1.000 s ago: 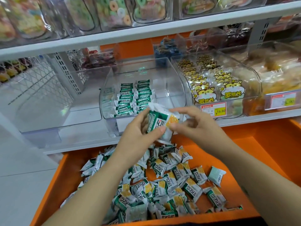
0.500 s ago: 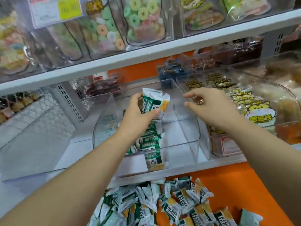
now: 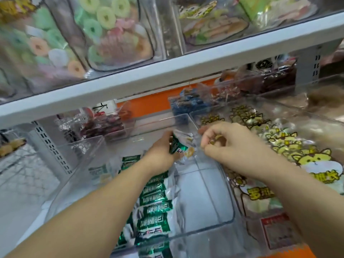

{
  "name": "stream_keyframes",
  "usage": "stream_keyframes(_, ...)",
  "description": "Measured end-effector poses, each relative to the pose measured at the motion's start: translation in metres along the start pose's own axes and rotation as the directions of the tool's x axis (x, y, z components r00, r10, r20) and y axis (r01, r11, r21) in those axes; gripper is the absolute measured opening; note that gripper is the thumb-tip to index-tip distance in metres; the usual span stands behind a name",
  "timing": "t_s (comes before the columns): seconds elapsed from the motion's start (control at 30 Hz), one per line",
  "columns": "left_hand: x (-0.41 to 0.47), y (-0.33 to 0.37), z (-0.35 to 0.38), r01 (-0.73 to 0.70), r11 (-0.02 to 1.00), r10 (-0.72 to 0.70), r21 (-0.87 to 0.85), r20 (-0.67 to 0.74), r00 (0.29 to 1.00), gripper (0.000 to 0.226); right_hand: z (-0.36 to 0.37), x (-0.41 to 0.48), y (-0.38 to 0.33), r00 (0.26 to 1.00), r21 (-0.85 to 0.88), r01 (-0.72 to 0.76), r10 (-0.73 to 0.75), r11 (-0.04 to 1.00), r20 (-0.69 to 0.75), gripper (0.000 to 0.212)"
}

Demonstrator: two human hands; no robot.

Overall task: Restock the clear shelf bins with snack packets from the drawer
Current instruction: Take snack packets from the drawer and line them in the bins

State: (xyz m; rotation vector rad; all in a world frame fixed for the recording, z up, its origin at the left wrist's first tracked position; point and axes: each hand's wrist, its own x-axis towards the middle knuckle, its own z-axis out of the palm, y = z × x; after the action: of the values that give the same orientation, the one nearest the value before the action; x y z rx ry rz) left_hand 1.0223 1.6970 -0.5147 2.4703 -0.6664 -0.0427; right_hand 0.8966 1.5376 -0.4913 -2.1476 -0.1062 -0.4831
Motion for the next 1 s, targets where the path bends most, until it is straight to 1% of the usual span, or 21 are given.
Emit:
stream_keyframes(0.1,0.012,-0.006,0.005,-0.005,0.997,0.003,0.078,0.031,1.000,0.067,0.000,-0.001,0.001,1.000,0.043,-0.019,0.018,0.999,0.021,0.004)
stream_keyframes(0.2,0.022,-0.011,0.007,-0.037,0.962,0.010,0.269,0.101,0.995,0.069,0.000,-0.002,0.001,0.999,0.046,-0.019,0.018,0.999,0.028,0.004)
stream_keyframes(0.23,0.024,-0.012,0.008,-0.052,0.954,0.019,0.296,0.111,0.994,0.068,0.001,-0.002,0.001,0.999,0.044,-0.017,0.016,0.999,0.027,0.003)
stream_keyframes(0.33,0.030,-0.013,0.012,-0.080,0.952,0.052,0.296,0.103,0.993,0.068,0.003,0.000,0.001,1.000,0.013,0.005,-0.006,1.000,0.020,0.005)
stream_keyframes(0.37,0.031,-0.013,0.013,-0.090,0.940,0.062,0.328,0.095,0.994,0.069,0.003,0.000,0.001,1.000,0.008,0.011,-0.012,1.000,0.017,0.005)
stream_keyframes(0.47,0.032,-0.013,0.017,-0.104,0.842,0.085,0.529,0.060,0.995,0.069,0.003,-0.001,0.000,1.000,0.013,0.011,-0.011,1.000,0.021,0.005)
stream_keyframes(0.5,0.033,-0.012,0.017,-0.096,0.819,0.074,0.566,0.062,0.995,0.068,0.004,-0.001,0.000,1.000,0.007,0.010,-0.011,1.000,0.023,0.005)
stream_keyframes(0.6,0.036,-0.007,0.018,-0.055,0.801,0.032,0.596,0.049,0.998,0.061,0.004,0.000,-0.001,1.000,-0.011,0.007,-0.007,1.000,0.020,0.004)
stream_keyframes(0.67,0.035,-0.005,0.020,-0.006,0.830,0.025,0.558,-0.026,0.999,0.058,0.004,0.000,-0.002,1.000,-0.014,0.006,-0.006,1.000,0.018,0.006)
stream_keyframes(0.73,0.033,-0.007,0.023,0.019,0.850,0.034,0.526,-0.091,0.995,0.048,0.004,-0.001,-0.002,1.000,-0.017,0.004,-0.003,1.000,0.021,0.006)
stream_keyframes(0.83,0.030,-0.014,0.023,-0.007,0.838,0.062,0.545,-0.083,0.995,0.029,0.004,-0.001,-0.003,1.000,-0.014,-0.001,0.001,1.000,0.026,0.006)
stream_keyframes(0.87,0.030,-0.016,0.021,-0.016,0.820,0.067,0.572,-0.069,0.995,0.029,0.004,-0.002,-0.003,1.000,-0.018,-0.001,0.001,1.000,0.027,0.006)
stream_keyframes(0.93,0.029,-0.017,0.021,-0.074,0.749,0.124,0.658,-0.030,0.992,0.034,0.004,-0.001,-0.003,1.000,-0.027,0.003,-0.002,1.000,0.025,0.006)
stream_keyframes(0.97,0.028,-0.015,0.022,-0.106,0.720,0.162,0.686,-0.017,0.987,0.032,0.004,-0.001,-0.004,1.000,-0.030,0.003,-0.003,1.000,0.025,0.007)
stream_keyframes(1.0,0.027,-0.012,0.022,-0.127,0.711,0.186,0.691,-0.011,0.982,0.028,0.004,-0.001,-0.004,1.000,-0.029,0.003,-0.002,1.000,0.025,0.007)
